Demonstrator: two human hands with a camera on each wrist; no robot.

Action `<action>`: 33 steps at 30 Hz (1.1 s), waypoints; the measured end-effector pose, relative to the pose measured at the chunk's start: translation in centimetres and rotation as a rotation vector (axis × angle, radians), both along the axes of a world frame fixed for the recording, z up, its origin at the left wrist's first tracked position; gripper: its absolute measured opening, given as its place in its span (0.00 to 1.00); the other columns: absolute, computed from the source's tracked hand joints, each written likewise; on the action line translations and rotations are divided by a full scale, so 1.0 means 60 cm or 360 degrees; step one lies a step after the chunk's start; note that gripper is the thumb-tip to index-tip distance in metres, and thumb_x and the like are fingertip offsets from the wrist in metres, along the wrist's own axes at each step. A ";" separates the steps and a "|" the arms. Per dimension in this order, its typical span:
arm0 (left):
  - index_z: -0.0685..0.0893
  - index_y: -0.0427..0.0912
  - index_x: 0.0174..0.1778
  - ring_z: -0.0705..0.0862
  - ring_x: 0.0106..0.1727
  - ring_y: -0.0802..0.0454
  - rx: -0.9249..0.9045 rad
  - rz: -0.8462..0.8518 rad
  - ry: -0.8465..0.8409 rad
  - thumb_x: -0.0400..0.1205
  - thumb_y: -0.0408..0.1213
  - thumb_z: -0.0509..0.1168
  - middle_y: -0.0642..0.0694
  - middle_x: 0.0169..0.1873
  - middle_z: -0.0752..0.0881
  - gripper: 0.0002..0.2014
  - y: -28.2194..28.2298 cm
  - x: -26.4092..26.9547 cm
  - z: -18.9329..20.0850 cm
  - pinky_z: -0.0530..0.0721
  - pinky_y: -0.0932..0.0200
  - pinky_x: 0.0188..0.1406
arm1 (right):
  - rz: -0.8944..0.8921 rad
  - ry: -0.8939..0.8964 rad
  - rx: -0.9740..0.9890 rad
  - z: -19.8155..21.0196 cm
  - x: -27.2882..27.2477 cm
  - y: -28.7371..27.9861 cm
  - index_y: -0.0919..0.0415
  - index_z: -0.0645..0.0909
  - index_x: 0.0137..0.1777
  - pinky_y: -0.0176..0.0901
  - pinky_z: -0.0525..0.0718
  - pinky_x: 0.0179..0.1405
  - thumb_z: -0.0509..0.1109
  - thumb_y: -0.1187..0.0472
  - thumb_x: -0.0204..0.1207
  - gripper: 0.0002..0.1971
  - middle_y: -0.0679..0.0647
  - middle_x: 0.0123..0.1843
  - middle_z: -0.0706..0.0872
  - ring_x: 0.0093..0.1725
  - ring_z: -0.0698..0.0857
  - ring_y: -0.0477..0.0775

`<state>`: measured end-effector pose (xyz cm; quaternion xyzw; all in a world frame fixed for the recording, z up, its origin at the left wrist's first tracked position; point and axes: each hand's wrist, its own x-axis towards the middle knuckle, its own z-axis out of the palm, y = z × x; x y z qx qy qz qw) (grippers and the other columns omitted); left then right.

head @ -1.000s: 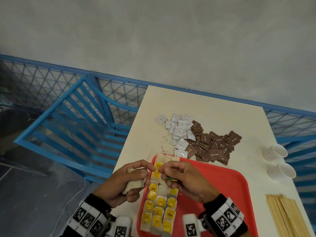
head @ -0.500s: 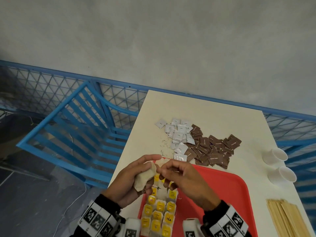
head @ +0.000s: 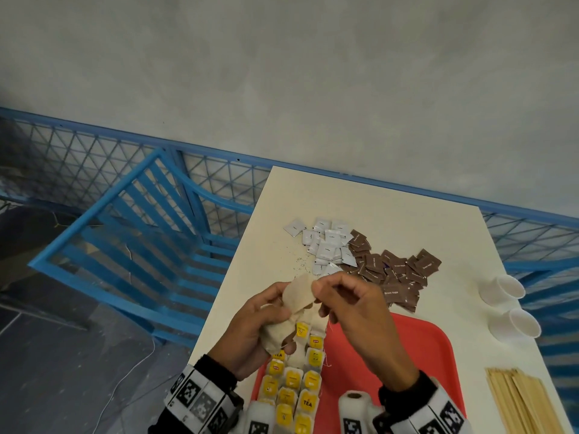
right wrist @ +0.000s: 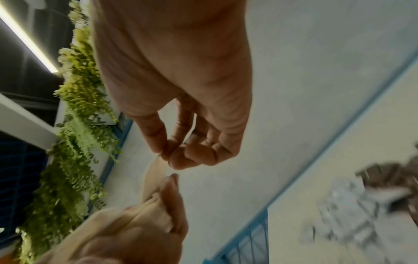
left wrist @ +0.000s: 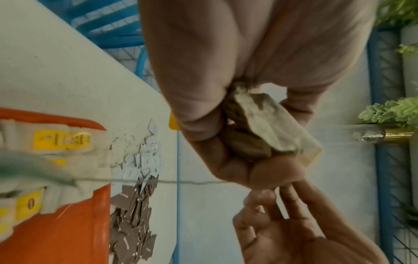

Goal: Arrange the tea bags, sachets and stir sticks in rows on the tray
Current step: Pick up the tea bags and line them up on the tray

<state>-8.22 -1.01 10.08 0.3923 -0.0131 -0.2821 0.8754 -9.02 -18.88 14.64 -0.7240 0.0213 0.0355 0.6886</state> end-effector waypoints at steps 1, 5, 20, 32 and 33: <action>0.80 0.30 0.64 0.77 0.27 0.47 -0.0048 -0.0038 0.0014 0.73 0.30 0.69 0.35 0.46 0.84 0.22 -0.003 0.000 0.000 0.80 0.57 0.22 | -0.0023 -0.0089 -0.0068 0.009 -0.001 -0.006 0.59 0.88 0.41 0.37 0.79 0.31 0.75 0.57 0.77 0.07 0.53 0.34 0.88 0.31 0.83 0.49; 0.79 0.33 0.56 0.75 0.24 0.51 0.0005 -0.0107 -0.0029 0.75 0.37 0.72 0.38 0.42 0.84 0.17 -0.026 0.005 0.007 0.77 0.62 0.20 | -0.0046 -0.0387 -0.0291 0.032 -0.006 -0.025 0.56 0.87 0.42 0.50 0.85 0.36 0.74 0.56 0.77 0.05 0.55 0.36 0.88 0.34 0.87 0.56; 0.90 0.56 0.47 0.82 0.33 0.56 0.1172 0.0506 -0.0500 0.80 0.37 0.73 0.52 0.29 0.84 0.06 -0.059 0.002 0.026 0.81 0.61 0.39 | -0.0339 -0.0353 -0.0393 0.025 -0.001 -0.056 0.55 0.85 0.40 0.49 0.84 0.36 0.71 0.63 0.81 0.08 0.53 0.36 0.89 0.36 0.85 0.60; 0.92 0.50 0.51 0.90 0.42 0.61 0.1185 0.0688 -0.0952 0.82 0.37 0.70 0.53 0.41 0.94 0.07 -0.049 0.002 0.061 0.85 0.65 0.43 | -0.0128 -0.0197 -0.0056 0.036 -0.007 -0.018 0.60 0.88 0.49 0.36 0.85 0.40 0.70 0.55 0.80 0.10 0.53 0.43 0.92 0.42 0.88 0.46; 0.92 0.48 0.50 0.89 0.37 0.62 0.1111 0.0659 -0.0876 0.82 0.38 0.69 0.50 0.39 0.94 0.07 -0.042 0.005 0.064 0.83 0.67 0.38 | -0.0167 -0.0206 -0.0071 0.032 -0.002 -0.022 0.58 0.88 0.50 0.35 0.84 0.41 0.73 0.57 0.79 0.06 0.50 0.44 0.92 0.42 0.87 0.44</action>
